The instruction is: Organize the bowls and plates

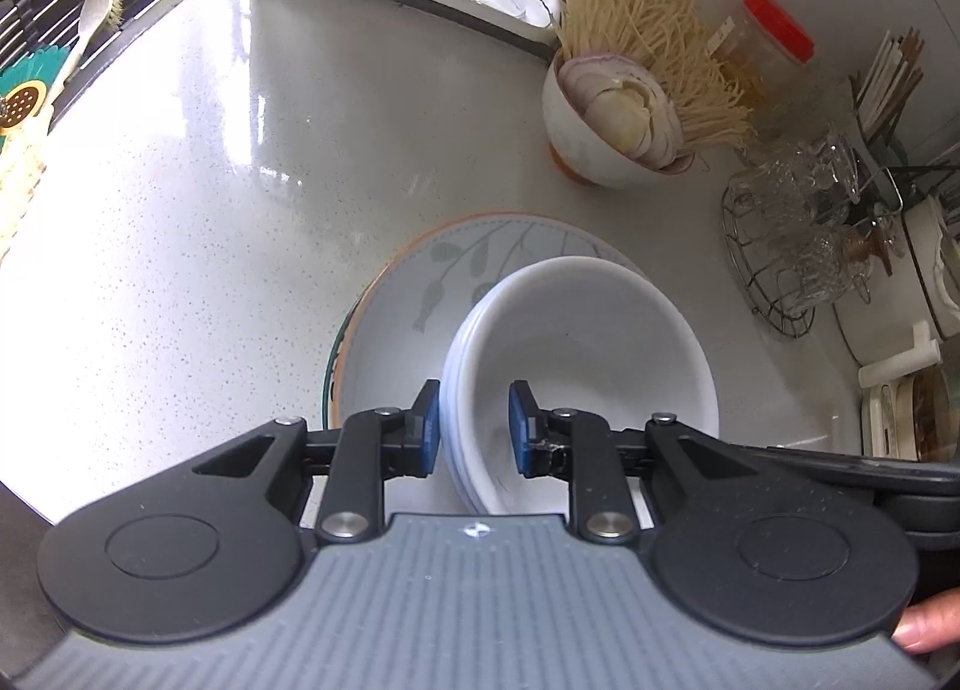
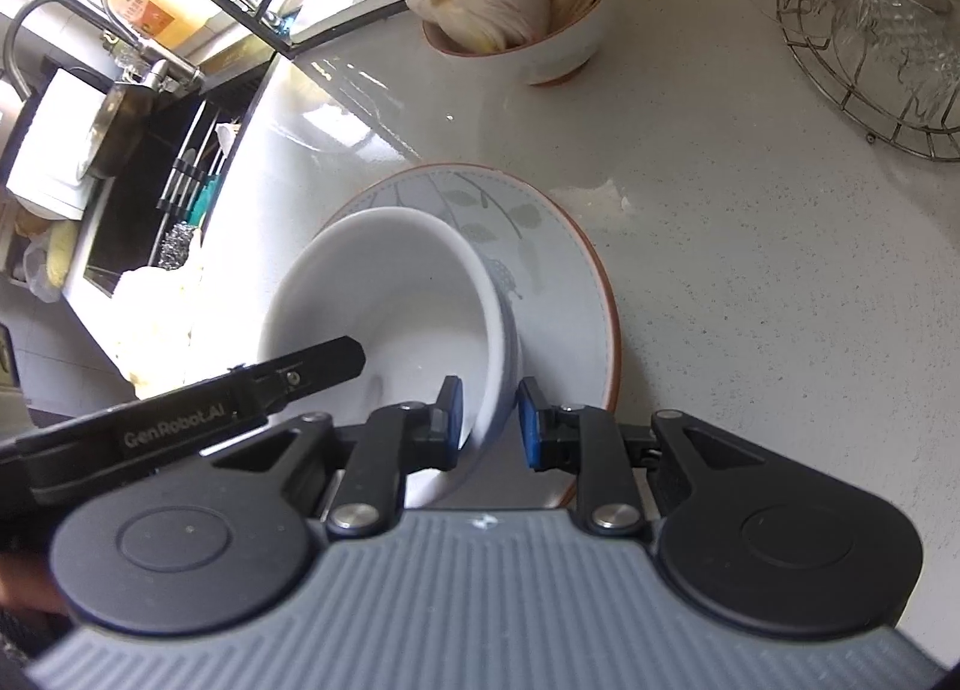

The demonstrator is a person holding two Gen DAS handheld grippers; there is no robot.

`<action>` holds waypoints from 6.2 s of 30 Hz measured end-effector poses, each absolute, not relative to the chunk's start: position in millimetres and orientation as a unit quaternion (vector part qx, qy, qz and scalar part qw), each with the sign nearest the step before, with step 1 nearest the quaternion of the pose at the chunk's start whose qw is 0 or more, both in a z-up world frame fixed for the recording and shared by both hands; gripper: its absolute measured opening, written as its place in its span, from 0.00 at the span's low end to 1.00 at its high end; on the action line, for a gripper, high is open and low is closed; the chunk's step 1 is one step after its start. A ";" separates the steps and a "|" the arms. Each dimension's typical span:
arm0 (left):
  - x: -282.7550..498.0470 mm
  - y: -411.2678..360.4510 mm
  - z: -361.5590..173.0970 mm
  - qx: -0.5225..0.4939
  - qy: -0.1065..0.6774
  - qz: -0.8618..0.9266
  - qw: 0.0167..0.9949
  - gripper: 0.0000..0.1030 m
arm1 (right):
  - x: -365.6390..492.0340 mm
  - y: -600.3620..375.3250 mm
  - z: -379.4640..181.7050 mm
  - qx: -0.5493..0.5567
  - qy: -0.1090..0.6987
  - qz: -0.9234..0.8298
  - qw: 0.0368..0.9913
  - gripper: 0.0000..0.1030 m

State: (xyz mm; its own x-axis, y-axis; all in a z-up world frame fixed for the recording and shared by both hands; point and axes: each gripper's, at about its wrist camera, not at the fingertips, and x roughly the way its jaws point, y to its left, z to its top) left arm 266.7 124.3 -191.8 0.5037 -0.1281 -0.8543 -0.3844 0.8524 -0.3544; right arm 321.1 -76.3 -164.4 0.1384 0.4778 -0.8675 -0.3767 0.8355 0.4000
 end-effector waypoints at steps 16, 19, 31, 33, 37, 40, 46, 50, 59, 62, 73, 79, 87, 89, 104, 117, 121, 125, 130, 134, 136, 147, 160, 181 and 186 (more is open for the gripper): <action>231.4 143.7 -125.6 -0.208 0.430 0.050 0.877 0.50 | 277.8 -69.6 -118.4 0.053 0.517 0.249 0.817 0.24; 220.7 150.6 -111.2 -0.197 0.421 0.036 0.885 0.50 | 261.2 -66.1 -102.3 0.062 0.490 0.237 0.837 0.24; 179.7 164.3 -66.3 -0.160 0.398 -0.042 0.902 0.50 | 195.5 -72.5 -46.6 0.099 0.403 0.186 0.891 0.24; 174.0 164.1 -59.7 -0.160 0.394 -0.051 0.904 0.50 | 184.2 -75.8 -37.3 0.095 0.386 0.187 0.898 0.24; 162.3 157.9 -42.8 -0.149 0.376 -0.057 0.913 0.50 | 163.9 -83.2 -22.3 0.086 0.356 0.190 0.911 0.24; 152.7 149.8 -30.7 -0.148 0.361 -0.059 0.919 0.50 | 150.3 -88.7 -13.3 0.079 0.339 0.198 0.916 0.24; 121.8 131.2 -17.1 -0.154 0.345 -0.050 0.925 0.50 | 125.8 -103.7 -2.5 0.067 0.315 0.207 0.924 0.24; 100.0 117.4 -14.8 -0.155 0.341 -0.043 0.926 0.50 | 113.9 -117.3 -2.5 0.067 0.309 0.213 0.924 0.24; 64.8 93.2 -11.5 -0.154 0.333 -0.024 0.930 0.50 | 92.5 -141.8 -2.7 0.058 0.296 0.218 0.928 0.24; 56.9 83.9 -9.8 -0.146 0.335 -0.020 0.931 0.50 | 85.7 -148.7 -2.6 0.057 0.292 0.217 0.930 0.24; 30.8 58.1 -6.8 -0.136 0.332 -0.015 0.933 0.51 | 61.7 -165.7 -6.1 0.038 0.287 0.209 0.934 0.24; 16.2 46.3 -6.5 -0.125 0.330 -0.008 0.936 0.55 | 46.7 -171.4 -9.4 0.032 0.288 0.206 0.935 0.24; -0.2 34.8 -13.1 -0.121 0.339 -0.009 0.933 0.55 | 36.0 -176.0 -11.7 0.027 0.293 0.205 0.934 0.24; -4.0 33.8 -12.7 -0.122 0.337 -0.007 0.934 0.55 | 33.8 -175.4 -12.0 0.025 0.294 0.206 0.933 0.24; -18.5 28.6 -10.9 -0.116 0.337 0.007 0.934 0.84 | 22.2 -184.2 -9.1 0.021 0.281 0.187 0.941 0.76; -16.3 28.4 -9.5 -0.093 0.338 0.036 0.936 0.96 | 24.3 -188.4 -8.5 0.029 0.265 0.172 0.948 1.00; -15.3 28.2 -8.8 -0.086 0.338 0.039 0.936 0.97 | 23.1 -188.1 -9.0 0.032 0.264 0.170 0.949 1.00; -16.2 28.9 -9.1 -0.082 0.339 0.041 0.936 0.97 | 22.2 -188.2 -9.6 0.034 0.267 0.170 0.948 1.00; -16.9 29.3 -9.2 -0.079 0.342 0.044 0.935 0.97 | 20.8 -189.3 -9.8 0.037 0.268 0.166 0.948 1.00; -17.6 26.5 -7.7 -0.072 0.341 0.045 0.936 0.97 | 19.4 -189.1 -9.5 0.038 0.266 0.162 0.950 1.00; -17.9 25.3 -7.6 -0.069 0.342 0.046 0.936 0.97 | 18.8 -189.1 -10.0 0.040 0.266 0.163 0.949 1.00; -22.8 24.8 -8.1 -0.076 0.343 0.053 0.935 0.98 | 18.9 -189.1 -11.6 0.038 0.268 0.165 0.948 1.00; -20.8 19.5 -6.7 -0.070 0.341 0.055 0.936 0.98 | 17.0 -191.6 -10.5 0.042 0.265 0.162 0.950 1.00; -25.4 18.3 -5.5 -0.071 0.344 0.068 0.934 0.98 | 17.5 -191.6 -9.0 0.036 0.262 0.169 0.949 1.00; -27.1 18.5 -6.7 -0.073 0.345 0.068 0.933 0.98 | 17.4 -192.1 -10.9 0.037 0.267 0.170 0.948 1.00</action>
